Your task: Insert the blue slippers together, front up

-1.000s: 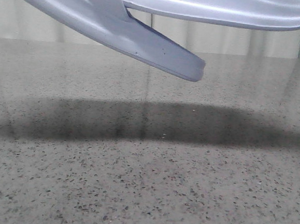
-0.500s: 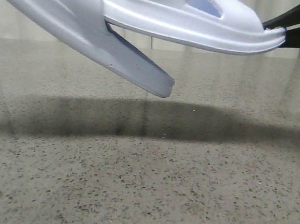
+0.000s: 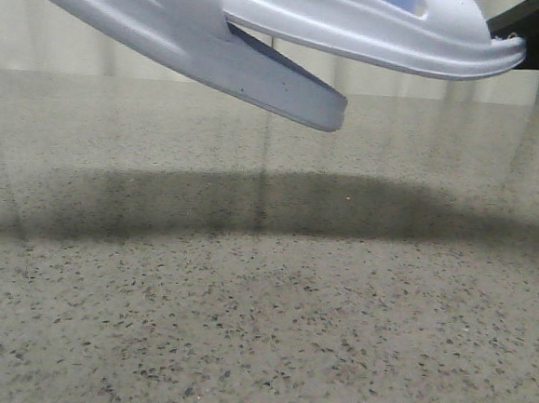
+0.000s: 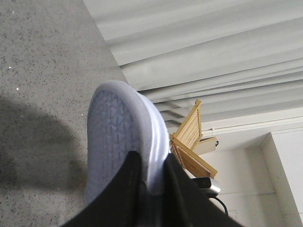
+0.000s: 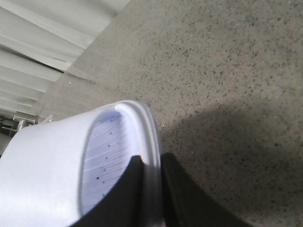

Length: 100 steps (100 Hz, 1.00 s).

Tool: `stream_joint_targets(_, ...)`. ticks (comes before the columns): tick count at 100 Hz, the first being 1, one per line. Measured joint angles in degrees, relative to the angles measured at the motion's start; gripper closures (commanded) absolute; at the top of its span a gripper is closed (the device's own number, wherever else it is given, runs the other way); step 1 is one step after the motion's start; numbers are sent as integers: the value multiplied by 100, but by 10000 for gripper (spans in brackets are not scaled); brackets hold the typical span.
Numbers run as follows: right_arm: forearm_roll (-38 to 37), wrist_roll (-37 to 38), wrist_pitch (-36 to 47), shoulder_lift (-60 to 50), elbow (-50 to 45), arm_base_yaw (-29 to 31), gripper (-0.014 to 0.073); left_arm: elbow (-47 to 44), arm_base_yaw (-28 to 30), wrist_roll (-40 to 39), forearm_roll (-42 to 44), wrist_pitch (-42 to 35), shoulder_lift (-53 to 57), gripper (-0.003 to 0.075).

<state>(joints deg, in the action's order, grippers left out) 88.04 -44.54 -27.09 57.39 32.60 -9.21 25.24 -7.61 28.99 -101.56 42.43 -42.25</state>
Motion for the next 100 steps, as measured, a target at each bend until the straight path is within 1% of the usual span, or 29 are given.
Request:
stream_joint_targets(4, -54, -82, 90, -56, 0, -14, 303, 0, 0, 0, 10, 0, 0, 704)
stream_joint_targets(11, -140, -160, 233, -177, 0, -14, 167, 0, 0, 0, 35, 23, 0, 704)
stream_joint_targets(16, -226, -202, 384, -288, 0, -14, 107, 0, -12, 0, 71, 42, 0, 704)
stream_joint_targets(21, -315, -211, 549, -417, 0, -14, 80, 0, -24, 0, 86, 47, 0, 704)
stream_joint_targets(41, -752, -303, 1637, -1215, 0, -14, 77, 0, -34, 0, 182, -17, 0, 704)
stream_joint_targets(52, -838, -442, 2281, -1711, 0, -14, 77, 0, -34, 0, 299, -121, 0, 704)
stream_joint_targets(59, -853, -517, 2485, -1996, 0, -14, 77, 0, -34, 0, 453, -238, -24, 704)
stream_joint_targets(74, -867, -613, 2553, -2294, 0, -14, 77, 0, -34, 15, 583, -287, -303, 704)
stream_joint_targets(100, -880, -612, 2441, -2316, 0, -14, 77, 0, -34, 442, 610, -166, -1043, 704)
